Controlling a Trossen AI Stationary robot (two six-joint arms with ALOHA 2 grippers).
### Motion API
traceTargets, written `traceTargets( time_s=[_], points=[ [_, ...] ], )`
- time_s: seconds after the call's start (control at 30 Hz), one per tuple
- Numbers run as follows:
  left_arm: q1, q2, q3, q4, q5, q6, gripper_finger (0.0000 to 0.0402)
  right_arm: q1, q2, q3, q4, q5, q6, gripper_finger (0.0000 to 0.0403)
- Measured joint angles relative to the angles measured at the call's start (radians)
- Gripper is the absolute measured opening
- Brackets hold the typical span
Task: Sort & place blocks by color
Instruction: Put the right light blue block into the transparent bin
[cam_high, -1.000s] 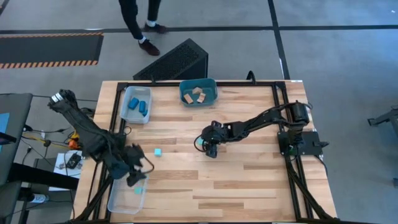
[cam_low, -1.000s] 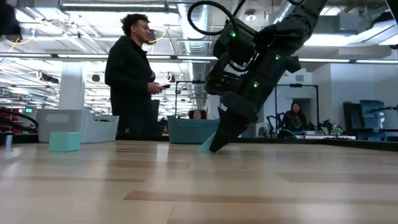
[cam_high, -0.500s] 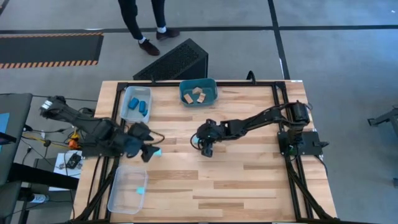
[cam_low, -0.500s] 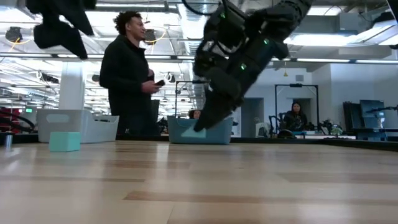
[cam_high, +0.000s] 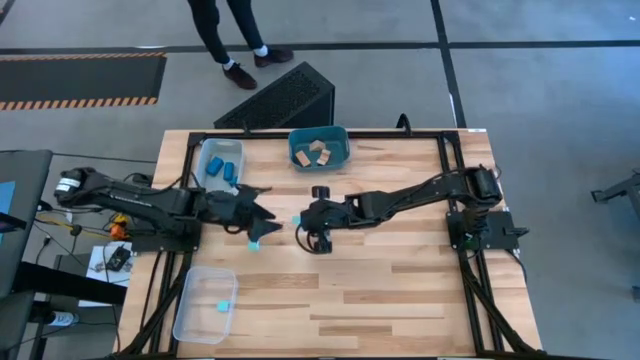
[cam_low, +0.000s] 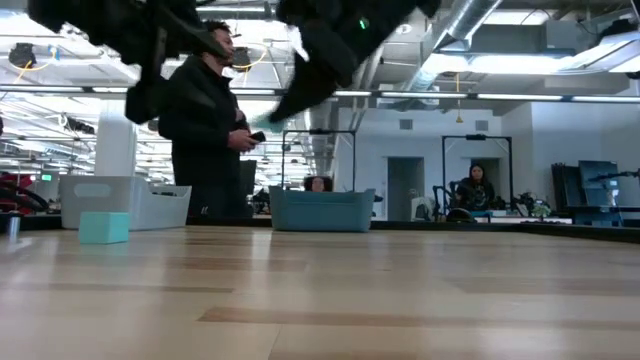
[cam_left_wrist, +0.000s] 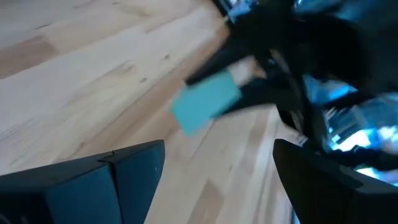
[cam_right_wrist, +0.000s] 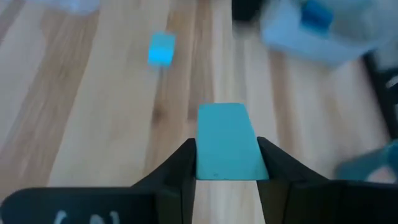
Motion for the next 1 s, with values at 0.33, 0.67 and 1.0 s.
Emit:
traceTargets(
  time_s=[0.33, 0.67, 1.0],
  points=[
    [0.142, 0.001, -0.045, 0.146, 0.133, -0.046, 0.0286, 0.02, -0.009, 0.118, 0.011, 0.096, -0.117, 0.0142],
    [0.195, 0.001, -0.044, 0.346, 0.176, -0.034, 0.0277, 0.02, -0.009, 0.128, 0.08, 0.098, -0.208, 0.0146],
    [0.194, 0.001, -0.044, 0.35, 0.208, -0.063, 0.0227, 0.02, -0.021, 0.128, 0.159, 0.183, -0.258, 0.0147]
  ],
)
